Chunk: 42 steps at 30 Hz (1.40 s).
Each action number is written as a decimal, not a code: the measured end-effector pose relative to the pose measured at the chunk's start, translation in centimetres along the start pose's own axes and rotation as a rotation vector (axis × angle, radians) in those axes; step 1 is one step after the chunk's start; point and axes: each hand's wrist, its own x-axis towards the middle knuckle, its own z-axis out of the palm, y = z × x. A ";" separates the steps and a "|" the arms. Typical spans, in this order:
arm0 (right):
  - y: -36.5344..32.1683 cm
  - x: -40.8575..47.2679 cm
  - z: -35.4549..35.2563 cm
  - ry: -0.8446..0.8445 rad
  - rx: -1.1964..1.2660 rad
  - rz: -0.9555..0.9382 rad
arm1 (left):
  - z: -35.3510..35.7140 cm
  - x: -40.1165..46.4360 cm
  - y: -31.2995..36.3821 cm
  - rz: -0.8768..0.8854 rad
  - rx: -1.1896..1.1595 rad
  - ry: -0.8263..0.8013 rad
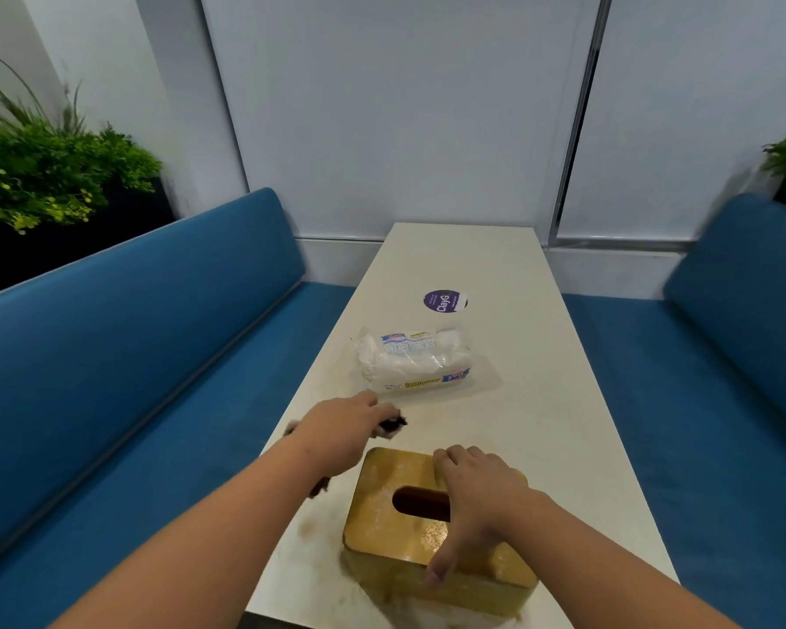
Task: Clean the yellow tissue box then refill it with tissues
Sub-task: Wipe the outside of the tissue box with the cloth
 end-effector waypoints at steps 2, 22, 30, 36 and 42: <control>0.0 0.0 0.0 0.009 0.000 0.008 | -0.6 1.1 1.7 0.086 -0.015 -0.009; -0.2 -0.3 -0.4 -0.022 0.014 0.023 | -0.2 1.1 3.2 0.353 0.257 -0.183; -0.6 -0.3 -0.7 -0.061 0.008 0.041 | -0.2 -0.6 -1.3 0.147 0.188 -0.186; -0.5 0.0 -0.6 -0.068 0.023 0.032 | 1.2 -3.7 -1.2 0.144 0.155 -0.214; -0.7 -0.1 -0.8 -0.076 0.014 0.041 | 0.8 -3.2 -0.9 0.105 0.121 -0.174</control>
